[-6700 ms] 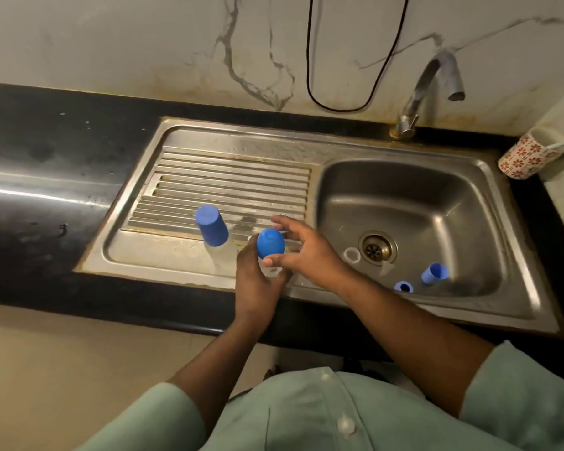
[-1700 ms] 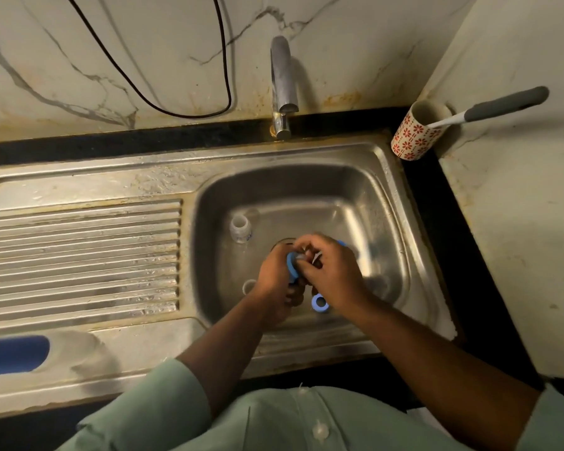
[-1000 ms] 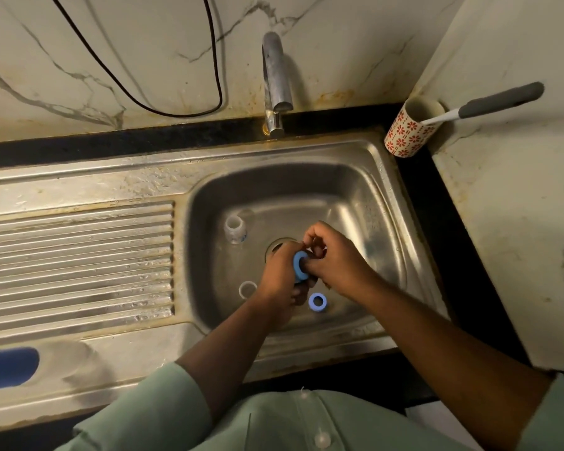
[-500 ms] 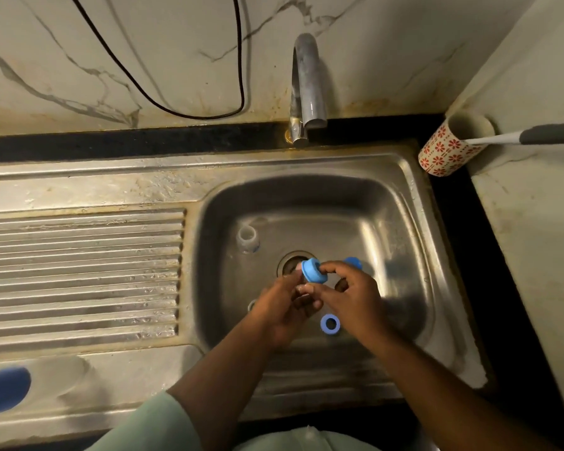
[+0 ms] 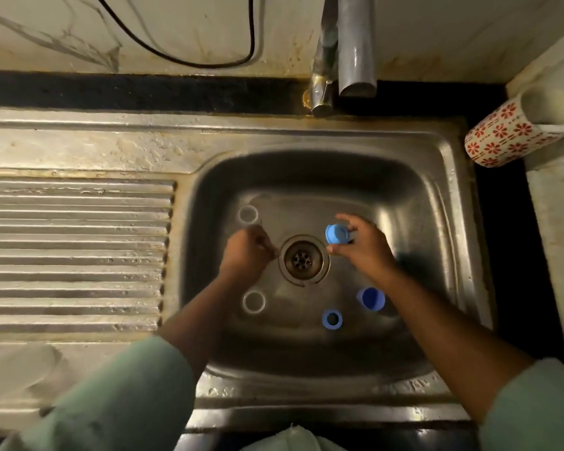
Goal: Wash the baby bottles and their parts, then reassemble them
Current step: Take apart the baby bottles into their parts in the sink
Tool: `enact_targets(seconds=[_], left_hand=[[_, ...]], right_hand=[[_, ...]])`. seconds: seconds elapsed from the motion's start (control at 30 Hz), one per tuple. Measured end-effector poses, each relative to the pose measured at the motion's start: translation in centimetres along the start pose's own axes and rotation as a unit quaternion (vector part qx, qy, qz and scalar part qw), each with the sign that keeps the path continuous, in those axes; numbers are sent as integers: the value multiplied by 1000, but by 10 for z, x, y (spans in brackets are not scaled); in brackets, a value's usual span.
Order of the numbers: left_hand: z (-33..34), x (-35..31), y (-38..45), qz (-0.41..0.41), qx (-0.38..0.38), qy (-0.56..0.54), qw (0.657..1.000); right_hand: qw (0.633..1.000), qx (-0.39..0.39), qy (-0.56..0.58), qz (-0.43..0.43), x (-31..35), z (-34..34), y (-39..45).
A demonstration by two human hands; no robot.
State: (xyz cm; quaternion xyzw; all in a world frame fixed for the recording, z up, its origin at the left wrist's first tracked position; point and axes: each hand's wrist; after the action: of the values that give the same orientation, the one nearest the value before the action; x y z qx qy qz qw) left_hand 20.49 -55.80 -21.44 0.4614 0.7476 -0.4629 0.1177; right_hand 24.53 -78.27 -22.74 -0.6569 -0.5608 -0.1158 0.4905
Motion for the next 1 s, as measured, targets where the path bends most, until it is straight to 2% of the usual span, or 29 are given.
enact_targets(seconds=[0.13,0.23,0.33,0.43,0.57,0.67,0.77,1.0], left_hand=[[2,18,25,-12,58,198,978],[3,29,31,16,52,250,967],[0,33,32,11,45,271,961],[-10,28,24,-6,1,229,974],[-21,24,-14,17,-82,138,987],[-27,28,-57,63,-167,26,984],[-31,41,-94,92,-235,-37,967],[-54,96,-149,165,-268,-63,947]], right_hand=[[973,31,-220,-69,-15,11,37],[924,36,-375,-69,-20,11,53],[892,4,-452,-24,-15,7,56],[909,-21,-415,-19,-8,4,43],[942,-41,-328,-62,-3,14,-7],[958,-23,-277,-69,6,28,-55],[966,21,-242,-89,21,48,-91],[975,29,-170,-144,76,100,-146]])
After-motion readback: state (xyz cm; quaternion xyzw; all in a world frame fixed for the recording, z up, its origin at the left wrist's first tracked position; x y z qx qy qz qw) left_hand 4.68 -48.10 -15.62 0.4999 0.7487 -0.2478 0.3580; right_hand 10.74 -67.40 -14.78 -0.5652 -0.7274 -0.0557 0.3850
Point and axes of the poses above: each hand's wrist, its own y-axis towards the middle knuckle, its own z-axis out of the palm, x = y × z, and after that the axes turned 5 degrees about x, right-handed
